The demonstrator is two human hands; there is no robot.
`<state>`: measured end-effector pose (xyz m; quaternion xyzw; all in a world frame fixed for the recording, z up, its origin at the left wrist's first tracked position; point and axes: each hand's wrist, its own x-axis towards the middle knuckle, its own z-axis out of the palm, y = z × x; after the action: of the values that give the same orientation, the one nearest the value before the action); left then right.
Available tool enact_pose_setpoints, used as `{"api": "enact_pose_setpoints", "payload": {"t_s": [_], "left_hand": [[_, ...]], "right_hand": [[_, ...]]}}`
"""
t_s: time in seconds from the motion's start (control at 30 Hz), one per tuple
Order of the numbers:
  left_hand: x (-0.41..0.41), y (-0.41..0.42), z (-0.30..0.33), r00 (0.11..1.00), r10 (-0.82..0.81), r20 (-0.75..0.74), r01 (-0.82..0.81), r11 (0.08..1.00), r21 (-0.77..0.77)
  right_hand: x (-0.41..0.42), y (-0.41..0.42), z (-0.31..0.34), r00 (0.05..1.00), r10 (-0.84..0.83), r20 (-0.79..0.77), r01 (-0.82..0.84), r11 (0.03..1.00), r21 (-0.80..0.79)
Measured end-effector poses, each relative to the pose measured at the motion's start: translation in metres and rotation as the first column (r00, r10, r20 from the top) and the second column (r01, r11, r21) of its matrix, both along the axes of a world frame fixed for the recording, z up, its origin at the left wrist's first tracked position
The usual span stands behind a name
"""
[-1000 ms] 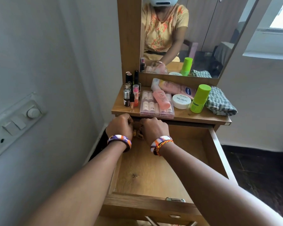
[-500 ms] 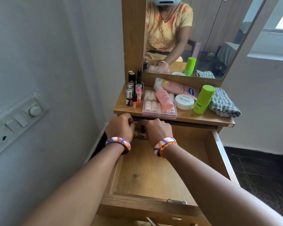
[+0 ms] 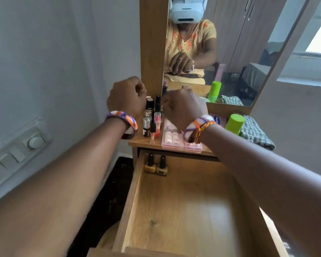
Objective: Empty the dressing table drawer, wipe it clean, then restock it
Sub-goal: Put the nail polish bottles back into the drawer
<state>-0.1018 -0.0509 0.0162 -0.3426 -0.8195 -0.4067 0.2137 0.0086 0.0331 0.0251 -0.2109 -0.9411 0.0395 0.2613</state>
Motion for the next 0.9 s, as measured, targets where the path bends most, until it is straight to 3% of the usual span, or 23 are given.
{"api": "enact_pose_setpoints", "payload": {"t_s": [0.2,0.47,0.63,0.9], "left_hand": [[-0.056,0.032,0.022,0.994,-0.102,0.03,0.106,0.953,-0.283],[-0.086,0.062,0.005,0.959,-0.273,0.079,0.262,0.742,-0.617],[-0.093,0.068,-0.004,0.944,-0.314,0.101,0.301,0.695,-0.653],[-0.096,0.061,0.011,0.968,-0.246,0.045,0.234,0.828,-0.51]], "right_hand": [[-0.054,0.052,0.018,1.0,0.004,0.015,-0.001,0.986,-0.166],[-0.097,0.075,0.001,0.976,0.04,0.216,-0.018,0.995,-0.101],[-0.105,0.082,-0.008,0.969,0.056,0.239,-0.034,0.995,-0.095],[-0.097,0.089,0.008,0.987,0.025,0.159,0.002,0.986,-0.168]]}}
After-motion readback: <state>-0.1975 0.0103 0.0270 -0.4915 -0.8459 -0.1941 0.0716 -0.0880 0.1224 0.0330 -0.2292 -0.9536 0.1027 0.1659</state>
